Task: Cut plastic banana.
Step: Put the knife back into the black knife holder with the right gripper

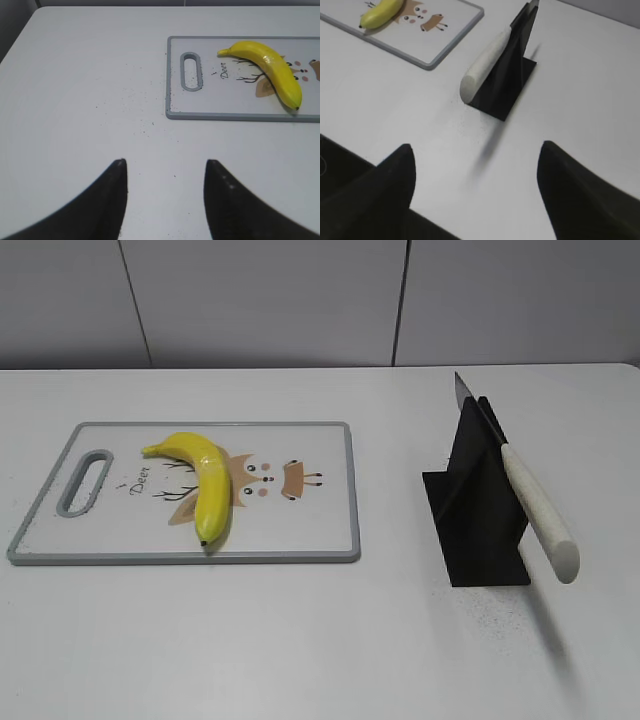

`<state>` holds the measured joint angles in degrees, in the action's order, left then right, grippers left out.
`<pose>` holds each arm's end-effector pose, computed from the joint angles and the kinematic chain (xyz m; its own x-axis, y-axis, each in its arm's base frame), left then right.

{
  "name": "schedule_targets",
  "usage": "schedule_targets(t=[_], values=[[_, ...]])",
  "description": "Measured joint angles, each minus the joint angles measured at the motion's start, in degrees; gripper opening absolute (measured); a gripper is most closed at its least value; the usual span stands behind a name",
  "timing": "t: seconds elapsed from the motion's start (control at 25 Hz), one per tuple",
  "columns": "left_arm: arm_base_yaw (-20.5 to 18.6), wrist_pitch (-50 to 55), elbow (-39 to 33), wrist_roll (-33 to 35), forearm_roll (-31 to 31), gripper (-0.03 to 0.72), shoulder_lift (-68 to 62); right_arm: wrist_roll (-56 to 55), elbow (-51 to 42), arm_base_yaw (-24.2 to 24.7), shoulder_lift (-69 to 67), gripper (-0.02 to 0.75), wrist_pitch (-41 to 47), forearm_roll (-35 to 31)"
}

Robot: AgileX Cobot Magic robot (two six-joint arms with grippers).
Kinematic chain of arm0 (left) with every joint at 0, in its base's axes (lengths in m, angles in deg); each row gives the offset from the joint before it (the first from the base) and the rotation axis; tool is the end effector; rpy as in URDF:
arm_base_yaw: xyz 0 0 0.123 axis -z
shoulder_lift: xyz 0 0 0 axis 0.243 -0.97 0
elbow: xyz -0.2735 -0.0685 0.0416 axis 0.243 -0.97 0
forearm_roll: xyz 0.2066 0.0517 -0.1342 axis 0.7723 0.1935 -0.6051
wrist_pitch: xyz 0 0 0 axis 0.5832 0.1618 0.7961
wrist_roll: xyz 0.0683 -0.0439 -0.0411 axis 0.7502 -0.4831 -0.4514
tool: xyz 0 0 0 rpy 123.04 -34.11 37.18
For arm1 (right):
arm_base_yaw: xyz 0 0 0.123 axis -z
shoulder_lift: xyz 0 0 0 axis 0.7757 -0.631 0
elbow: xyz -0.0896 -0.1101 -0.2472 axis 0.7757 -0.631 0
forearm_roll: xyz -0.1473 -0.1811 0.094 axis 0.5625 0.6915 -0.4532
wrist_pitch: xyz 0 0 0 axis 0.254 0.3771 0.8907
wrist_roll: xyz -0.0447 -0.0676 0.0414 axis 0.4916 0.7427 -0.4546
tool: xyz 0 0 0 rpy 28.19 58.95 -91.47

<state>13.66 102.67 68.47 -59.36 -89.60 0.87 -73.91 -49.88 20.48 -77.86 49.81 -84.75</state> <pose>-0.0030 -0.0007 0.2668 -0.4963 0.1047 -0.8618 0.0533 0.9945 0.0901 0.0233 0.0093 0.2921 -0.4104 -0.2746 -0.8696 -0.4866 0.8724 -0.0459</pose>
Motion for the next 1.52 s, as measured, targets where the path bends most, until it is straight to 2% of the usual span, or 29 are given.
schedule_targets(t=[0.16, 0.6, 0.68, 0.96, 1.16, 1.28, 1.52], values=[[0.0, 0.0, 0.0, 0.0, 0.0, 0.485, 0.0, 0.0, -0.6, 0.0, 3.5, 0.575, 5.4, 0.0], [0.0, 0.0, 0.0, 0.0, 0.0, 0.485, 0.0, 0.0, -0.9, 0.9, 9.7, 0.573, 5.4, 0.0], [0.0, 0.0, 0.0, 0.0, 0.0, 0.485, 0.0, 0.0, -0.9, 3.4, 10.3, 0.573, 5.3, 0.0], [0.0, 0.0, 0.0, 0.0, 0.0, 0.476, 0.0, 0.0, -0.9, 17.2, 10.3, 0.573, 5.2, 0.0], [0.0, 0.0, 0.0, 0.0, 0.0, 0.473, 0.0, 0.0, -0.9, 24.4, 10.3, 0.573, 5.2, 0.0], [0.0, 0.0, 0.0, 0.0, 0.0, 0.473, 0.0, 0.0, -0.9, 26.6, 10.3, 0.573, 5.2, 0.0], [0.0, 0.0, 0.0, 0.0, 0.0, 0.473, 0.0, 0.0, -0.9, 26.9, 10.3, 0.573, 5.1, 0.0]])
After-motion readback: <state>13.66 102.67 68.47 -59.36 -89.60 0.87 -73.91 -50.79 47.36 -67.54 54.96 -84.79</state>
